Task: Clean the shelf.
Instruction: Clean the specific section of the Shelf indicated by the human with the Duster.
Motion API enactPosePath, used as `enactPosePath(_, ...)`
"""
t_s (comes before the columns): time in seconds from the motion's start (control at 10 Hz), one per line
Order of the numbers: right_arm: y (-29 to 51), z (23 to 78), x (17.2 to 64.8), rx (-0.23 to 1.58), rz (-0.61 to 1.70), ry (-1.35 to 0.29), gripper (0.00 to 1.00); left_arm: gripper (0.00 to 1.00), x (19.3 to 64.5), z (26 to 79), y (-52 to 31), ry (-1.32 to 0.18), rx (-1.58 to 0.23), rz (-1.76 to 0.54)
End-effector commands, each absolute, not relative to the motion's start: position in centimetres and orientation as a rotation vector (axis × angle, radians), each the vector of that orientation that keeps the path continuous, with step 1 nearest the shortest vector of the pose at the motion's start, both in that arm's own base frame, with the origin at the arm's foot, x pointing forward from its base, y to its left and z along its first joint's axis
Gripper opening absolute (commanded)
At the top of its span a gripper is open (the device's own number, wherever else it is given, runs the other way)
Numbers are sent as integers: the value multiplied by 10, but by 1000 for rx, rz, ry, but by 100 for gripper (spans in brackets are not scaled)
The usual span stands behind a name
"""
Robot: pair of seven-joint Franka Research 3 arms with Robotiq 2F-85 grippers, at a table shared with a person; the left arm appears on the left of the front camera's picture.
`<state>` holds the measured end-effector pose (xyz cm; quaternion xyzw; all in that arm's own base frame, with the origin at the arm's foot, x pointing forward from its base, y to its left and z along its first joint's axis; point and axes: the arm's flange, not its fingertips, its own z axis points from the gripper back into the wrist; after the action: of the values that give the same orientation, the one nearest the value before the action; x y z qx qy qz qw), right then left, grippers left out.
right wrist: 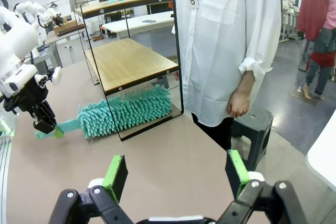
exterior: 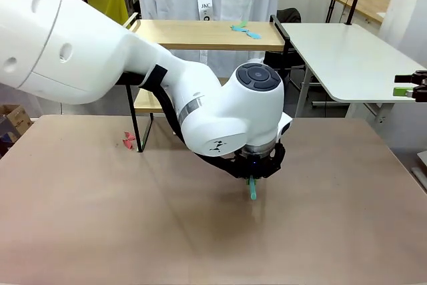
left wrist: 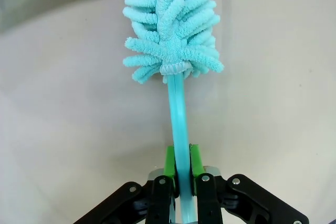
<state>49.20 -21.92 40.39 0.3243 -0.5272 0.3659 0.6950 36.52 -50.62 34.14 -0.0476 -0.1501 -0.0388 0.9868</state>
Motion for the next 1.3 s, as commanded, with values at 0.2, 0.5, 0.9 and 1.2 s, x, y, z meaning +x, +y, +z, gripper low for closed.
enactPosePath(0.2, -218, 407, 492, 720, 824, -1177, 100, 13, 365, 341, -506, -302, -96, -78)
enactPosePath(0.5, -218, 407, 492, 720, 824, -1177, 100, 13, 377, 347, -483, -258, -69, -70)
enactPosePath(0.9, -218, 407, 492, 720, 824, -1177, 100, 13, 391, 350, -439, -201, 21, -54)
enactPosePath(1.2, -218, 407, 492, 720, 824, -1177, 100, 13, 392, 345, -397, -163, 110, -18)
